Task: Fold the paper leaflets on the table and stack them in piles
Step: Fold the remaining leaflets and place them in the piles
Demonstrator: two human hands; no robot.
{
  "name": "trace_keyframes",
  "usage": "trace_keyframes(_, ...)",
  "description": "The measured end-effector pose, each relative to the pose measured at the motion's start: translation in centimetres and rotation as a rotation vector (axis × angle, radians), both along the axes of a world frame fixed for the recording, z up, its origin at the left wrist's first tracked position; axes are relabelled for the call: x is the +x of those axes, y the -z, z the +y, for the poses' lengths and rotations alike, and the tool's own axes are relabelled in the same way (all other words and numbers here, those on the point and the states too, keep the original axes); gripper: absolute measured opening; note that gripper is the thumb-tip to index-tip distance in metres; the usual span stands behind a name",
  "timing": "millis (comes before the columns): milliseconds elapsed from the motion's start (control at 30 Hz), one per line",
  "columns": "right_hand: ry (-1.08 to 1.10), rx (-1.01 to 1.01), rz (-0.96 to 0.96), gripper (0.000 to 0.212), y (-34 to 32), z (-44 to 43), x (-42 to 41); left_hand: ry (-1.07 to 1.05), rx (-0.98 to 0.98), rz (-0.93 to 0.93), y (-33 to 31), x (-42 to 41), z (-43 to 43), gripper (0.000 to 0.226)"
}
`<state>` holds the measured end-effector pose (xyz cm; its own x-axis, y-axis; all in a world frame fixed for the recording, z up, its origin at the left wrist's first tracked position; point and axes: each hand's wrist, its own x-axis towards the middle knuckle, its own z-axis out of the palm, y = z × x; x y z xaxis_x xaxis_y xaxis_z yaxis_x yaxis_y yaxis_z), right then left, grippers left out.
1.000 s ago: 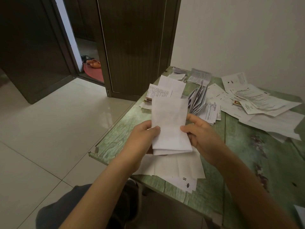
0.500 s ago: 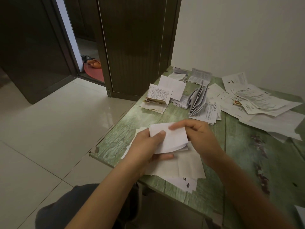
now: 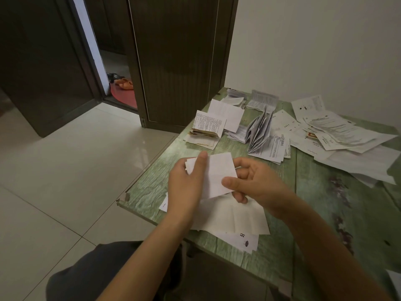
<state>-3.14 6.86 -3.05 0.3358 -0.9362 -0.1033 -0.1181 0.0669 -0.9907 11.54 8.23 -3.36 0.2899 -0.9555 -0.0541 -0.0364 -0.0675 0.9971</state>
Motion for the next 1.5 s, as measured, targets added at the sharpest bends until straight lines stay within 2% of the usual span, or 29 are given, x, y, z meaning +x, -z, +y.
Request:
trace_keyframes(100, 0.005, -0.013, 0.026, 0.016, 0.0, 0.3, 0.5, -0.027, -0.065, -0.075, 0.3, 0.0, 0.0, 0.018)
trace_keyframes(267, 0.23, -0.037, 0.069, 0.034, 0.1, 0.5, 1.3, 0.076, -0.197, -0.204, 1.0, -1.2, 0.3, 0.017)
trace_keyframes(433, 0.331, -0.151, 0.123, 0.022, 0.4, 1.1, 2.4, 0.049, -0.248, -0.212, 1.2, -1.6, 0.4, 0.019)
trace_keyframes(633, 0.392, -0.196, -0.042, 0.028, 0.4, 1.2, 2.8, -0.013, -0.337, -0.1, 0.8, -2.3, 0.4, 0.031)
trace_keyframes(733, 0.415, -0.132, -0.151, 0.032, 0.3, 1.1, 2.8, -0.037, -0.323, -0.035, 0.7, -2.5, 0.1, 0.035)
trace_keyframes(867, 0.404, 0.015, -0.278, 0.031, 0.1, 0.6, 2.4, -0.067, -0.23, 0.033, 0.7, -2.6, -0.4, 0.041)
trace_keyframes(967, 0.425, 0.006, -0.226, 0.034, 0.2, 0.3, 1.8, -0.101, -0.204, 0.017, 0.6, -2.7, -0.6, 0.045)
trace_keyframes(1133, 0.174, 0.025, -0.161, 0.009, -0.3, -0.2, -0.1, -0.24, -0.239, 0.002, 0.3, -2.6, -1.8, 0.042)
trace_keyframes(1200, 0.165, 0.012, -0.092, 0.005, -0.2, -0.4, -0.5, -0.273, -0.271, -0.025, 0.2, -2.7, -2.1, 0.042)
trace_keyframes(1300, 0.335, -0.108, -0.07, 0.006, -0.5, -0.5, -1.2, -0.218, -0.316, -0.059, 0.1, -3.3, -2.0, 0.041)
trace_keyframes(1433, 0.645, -0.19, -0.128, 0.011, -0.7, -1.3, -3.1, 0.052, -0.284, -0.114, 0.4, -4.4, -1.3, 0.038)
trace_keyframes(1500, 0.696, -0.191, -0.157, 0.018, -0.6, -1.5, -3.4, 0.126, -0.224, -0.07, 0.5, -4.8, -1.1, 0.036)
